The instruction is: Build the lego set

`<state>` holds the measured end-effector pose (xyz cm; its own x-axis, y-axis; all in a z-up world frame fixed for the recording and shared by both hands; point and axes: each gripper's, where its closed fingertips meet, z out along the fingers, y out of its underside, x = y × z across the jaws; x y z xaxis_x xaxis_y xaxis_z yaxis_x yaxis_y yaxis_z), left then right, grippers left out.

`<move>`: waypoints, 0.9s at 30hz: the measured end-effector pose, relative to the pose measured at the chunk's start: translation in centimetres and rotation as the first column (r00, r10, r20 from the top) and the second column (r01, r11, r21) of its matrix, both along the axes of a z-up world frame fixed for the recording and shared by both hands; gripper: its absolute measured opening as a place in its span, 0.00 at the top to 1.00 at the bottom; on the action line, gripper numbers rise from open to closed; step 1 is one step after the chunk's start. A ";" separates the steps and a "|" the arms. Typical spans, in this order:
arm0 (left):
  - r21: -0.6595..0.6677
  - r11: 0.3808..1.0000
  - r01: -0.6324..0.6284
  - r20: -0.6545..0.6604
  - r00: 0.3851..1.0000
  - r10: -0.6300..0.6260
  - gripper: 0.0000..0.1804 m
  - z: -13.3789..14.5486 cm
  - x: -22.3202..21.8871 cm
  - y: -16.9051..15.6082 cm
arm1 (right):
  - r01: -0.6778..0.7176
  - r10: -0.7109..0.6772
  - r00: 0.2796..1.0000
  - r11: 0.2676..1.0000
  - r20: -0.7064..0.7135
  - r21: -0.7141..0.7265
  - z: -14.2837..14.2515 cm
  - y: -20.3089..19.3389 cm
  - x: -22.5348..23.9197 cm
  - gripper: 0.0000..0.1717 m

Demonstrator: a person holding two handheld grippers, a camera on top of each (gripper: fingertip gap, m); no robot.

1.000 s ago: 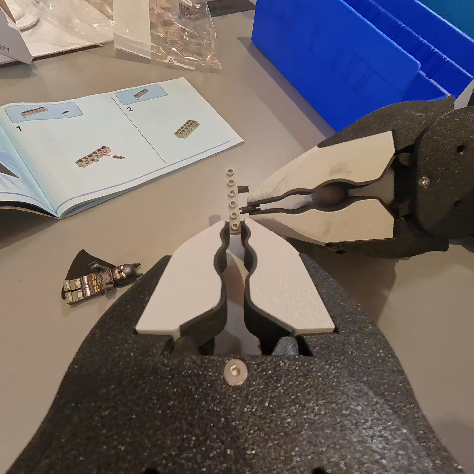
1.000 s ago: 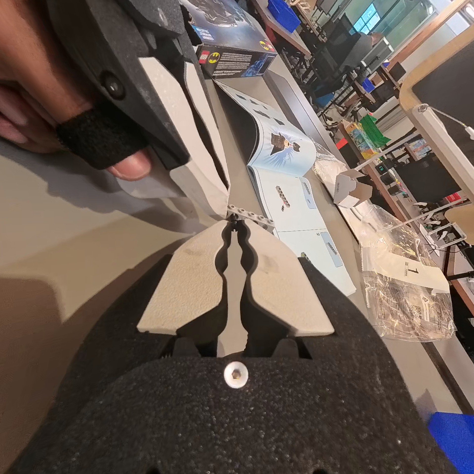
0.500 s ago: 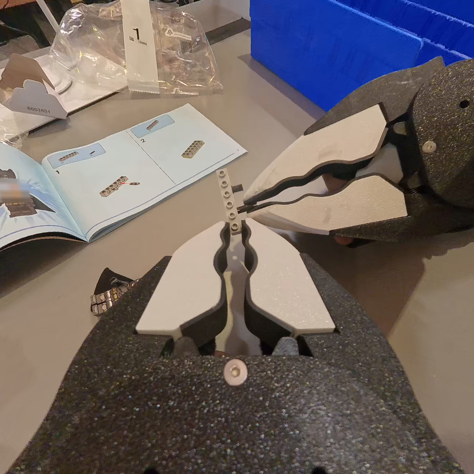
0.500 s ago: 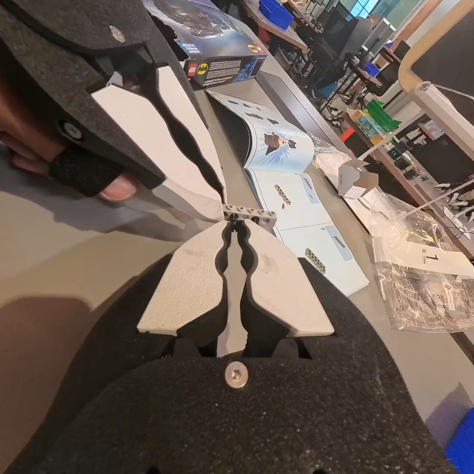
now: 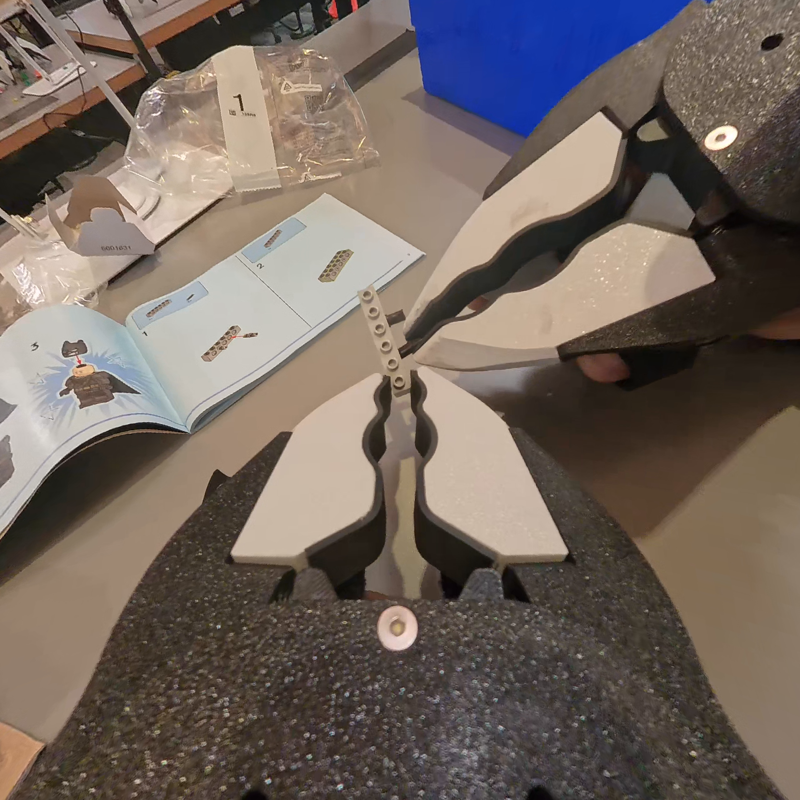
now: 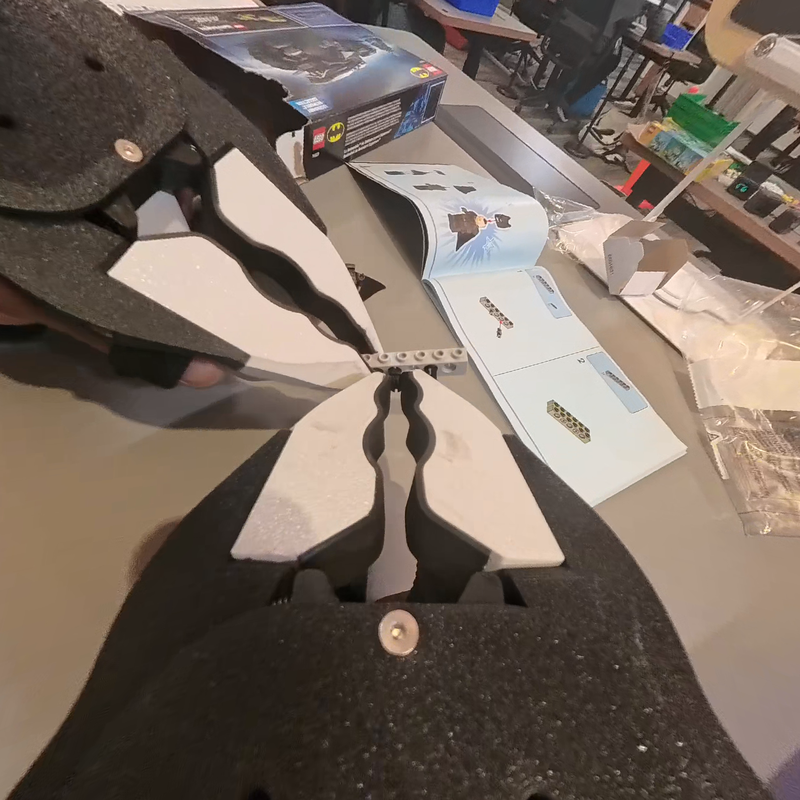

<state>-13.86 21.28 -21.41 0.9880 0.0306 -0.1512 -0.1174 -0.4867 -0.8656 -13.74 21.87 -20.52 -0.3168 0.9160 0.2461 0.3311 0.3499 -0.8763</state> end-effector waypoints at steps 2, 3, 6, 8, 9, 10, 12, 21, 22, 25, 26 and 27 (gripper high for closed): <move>-0.006 1.000 0.011 -0.005 1.000 -0.011 0.95 -0.1 0.1 0.0 | -0.001 0.001 1.000 1.000 -0.002 0.018 -0.1 -0.1 0.0 0.97; -0.006 1.000 0.017 -0.008 1.000 -0.017 0.95 -0.1 0.1 -0.1 | -0.006 0.006 1.000 0.999 -0.004 0.034 -0.1 -0.1 0.0 0.97; 0.002 1.000 0.027 0.019 0.999 -0.027 0.95 0.0 0.1 -0.1 | -0.023 0.024 1.000 0.997 -0.019 0.068 -0.1 -0.1 0.0 0.97; 0.019 0.999 0.035 0.070 0.997 -0.036 0.95 0.3 0.1 -0.1 | -0.032 0.035 0.999 0.996 -0.037 0.083 0.1 -0.1 0.0 0.97; 0.030 0.999 0.036 0.108 0.993 -0.039 0.95 0.4 0.1 -0.2 | -0.036 0.041 0.998 0.995 -0.050 0.095 0.2 -0.1 0.0 0.97; 0.042 0.998 0.040 0.147 0.988 -0.045 0.95 0.6 0.1 -0.2 | -0.041 0.048 0.997 0.993 -0.064 0.108 0.3 -0.2 0.0 0.97; 0.057 0.997 0.045 0.200 0.978 -0.056 0.95 0.8 0.1 -0.2 | -0.044 0.054 0.995 0.991 -0.083 0.127 0.5 -0.2 0.0 0.97; 0.069 0.997 0.033 0.302 0.952 -0.052 0.95 0.9 0.2 -0.3 | -0.009 0.080 0.983 0.919 -0.164 0.395 0.8 -0.2 -0.1 0.97; 0.068 0.997 0.033 0.301 0.952 -0.053 0.95 0.8 0.2 -0.3 | -0.007 0.085 0.982 0.910 -0.168 0.415 0.8 -0.2 -0.1 0.97; 0.076 0.996 0.040 0.320 0.946 -0.062 0.95 0.9 0.3 -0.3 | -0.002 0.101 0.978 0.882 -0.185 0.472 1.0 -0.2 -0.1 0.97; 0.083 0.996 0.042 0.335 0.940 -0.067 0.95 1.0 0.4 -0.3 | 0.000 0.106 0.976 0.871 -0.190 0.491 1.0 -0.2 -0.1 0.97; 0.085 0.995 0.044 0.345 0.936 -0.071 0.95 1.0 0.4 -0.3 | 0.002 0.108 0.975 0.867 -0.192 0.499 1.0 -0.2 -0.1 0.97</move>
<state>-13.49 20.99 -20.38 0.9789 -0.0300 0.2019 0.1709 -0.4203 -0.8911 -13.88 21.64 -19.51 -0.2528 0.6399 0.7257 0.1301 0.7657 -0.6299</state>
